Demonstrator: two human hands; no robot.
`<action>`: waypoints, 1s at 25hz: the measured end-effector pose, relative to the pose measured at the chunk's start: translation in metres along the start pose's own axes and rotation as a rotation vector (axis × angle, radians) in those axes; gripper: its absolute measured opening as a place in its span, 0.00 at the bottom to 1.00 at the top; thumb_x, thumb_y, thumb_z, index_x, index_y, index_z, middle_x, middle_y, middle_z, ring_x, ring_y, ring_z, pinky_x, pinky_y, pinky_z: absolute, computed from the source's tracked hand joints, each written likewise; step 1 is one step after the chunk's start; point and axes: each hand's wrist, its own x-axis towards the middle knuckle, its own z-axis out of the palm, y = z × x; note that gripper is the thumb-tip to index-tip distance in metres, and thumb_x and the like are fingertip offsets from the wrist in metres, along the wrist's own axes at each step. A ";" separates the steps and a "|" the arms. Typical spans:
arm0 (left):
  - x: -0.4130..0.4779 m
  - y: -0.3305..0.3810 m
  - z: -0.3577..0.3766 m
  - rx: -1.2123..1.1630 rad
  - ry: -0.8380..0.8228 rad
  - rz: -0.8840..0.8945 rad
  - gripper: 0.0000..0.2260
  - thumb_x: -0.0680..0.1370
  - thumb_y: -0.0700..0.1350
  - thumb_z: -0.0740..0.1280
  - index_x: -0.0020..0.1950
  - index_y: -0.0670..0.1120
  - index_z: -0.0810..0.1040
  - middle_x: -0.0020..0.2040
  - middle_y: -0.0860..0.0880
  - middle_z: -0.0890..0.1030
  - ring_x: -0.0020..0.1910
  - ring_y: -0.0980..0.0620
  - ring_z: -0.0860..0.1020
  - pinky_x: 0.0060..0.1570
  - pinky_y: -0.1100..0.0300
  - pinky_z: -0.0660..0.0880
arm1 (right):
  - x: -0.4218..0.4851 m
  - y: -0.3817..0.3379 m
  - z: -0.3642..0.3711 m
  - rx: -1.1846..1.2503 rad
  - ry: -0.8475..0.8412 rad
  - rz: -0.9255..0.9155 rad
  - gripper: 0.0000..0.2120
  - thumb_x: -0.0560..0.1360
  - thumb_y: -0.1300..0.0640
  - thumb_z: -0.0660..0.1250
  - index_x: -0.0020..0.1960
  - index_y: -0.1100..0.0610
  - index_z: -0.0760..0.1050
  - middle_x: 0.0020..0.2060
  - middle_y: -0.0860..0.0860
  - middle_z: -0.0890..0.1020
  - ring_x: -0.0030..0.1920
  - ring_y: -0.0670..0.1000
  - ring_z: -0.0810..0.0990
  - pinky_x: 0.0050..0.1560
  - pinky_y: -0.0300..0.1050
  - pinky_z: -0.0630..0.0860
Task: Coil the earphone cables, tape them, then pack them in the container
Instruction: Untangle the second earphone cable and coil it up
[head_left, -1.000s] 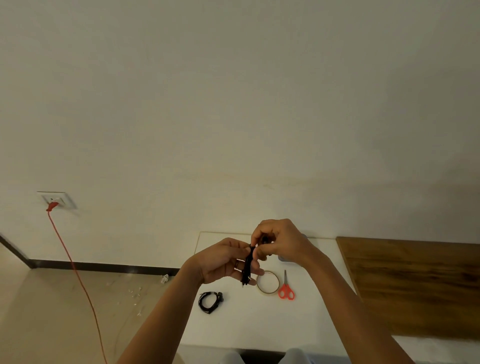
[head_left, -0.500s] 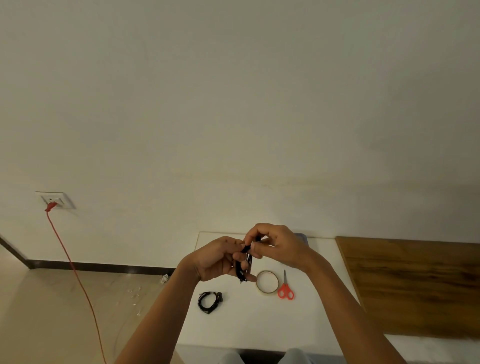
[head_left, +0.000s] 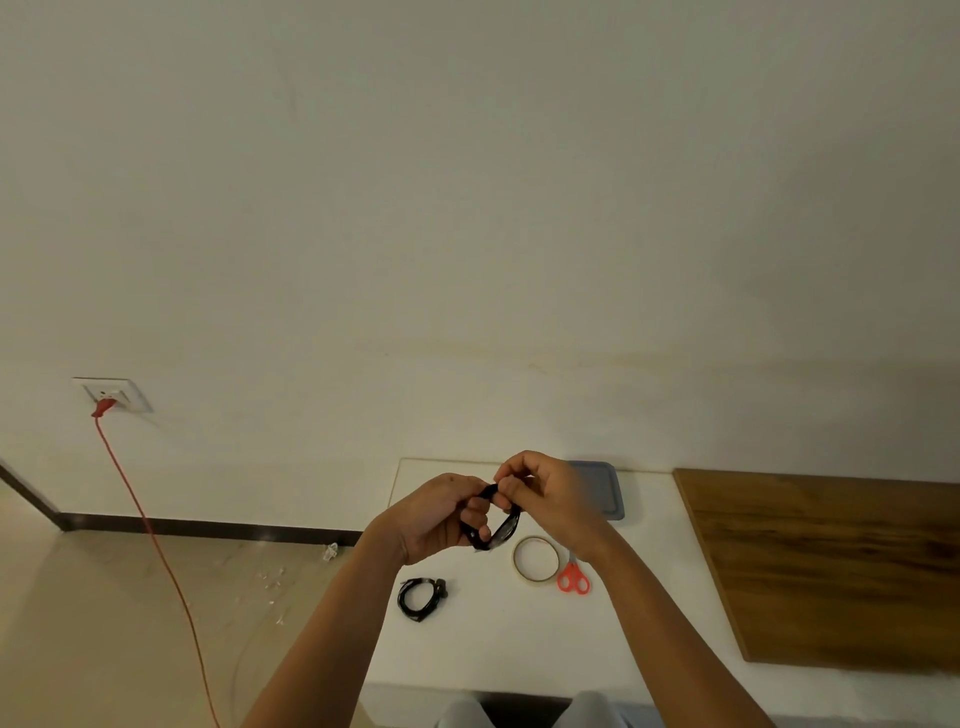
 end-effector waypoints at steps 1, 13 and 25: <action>0.001 -0.001 0.001 0.009 0.022 -0.008 0.13 0.81 0.42 0.56 0.50 0.35 0.77 0.30 0.51 0.65 0.26 0.56 0.64 0.36 0.59 0.75 | -0.001 0.003 0.002 0.001 0.027 0.007 0.04 0.77 0.60 0.66 0.45 0.53 0.79 0.35 0.48 0.84 0.37 0.45 0.82 0.42 0.37 0.78; 0.023 -0.047 0.005 0.330 0.200 0.143 0.13 0.83 0.48 0.56 0.42 0.45 0.73 0.28 0.55 0.66 0.26 0.56 0.64 0.33 0.60 0.67 | 0.005 0.037 -0.002 0.472 -0.030 0.395 0.08 0.78 0.61 0.66 0.48 0.60 0.84 0.43 0.57 0.85 0.42 0.53 0.84 0.44 0.43 0.80; 0.078 -0.120 -0.028 -0.384 0.621 -0.130 0.13 0.81 0.44 0.57 0.37 0.44 0.71 0.26 0.52 0.62 0.23 0.55 0.61 0.32 0.59 0.66 | -0.013 0.212 -0.002 -0.486 0.172 0.630 0.14 0.75 0.68 0.65 0.59 0.61 0.78 0.56 0.57 0.81 0.57 0.54 0.79 0.57 0.39 0.73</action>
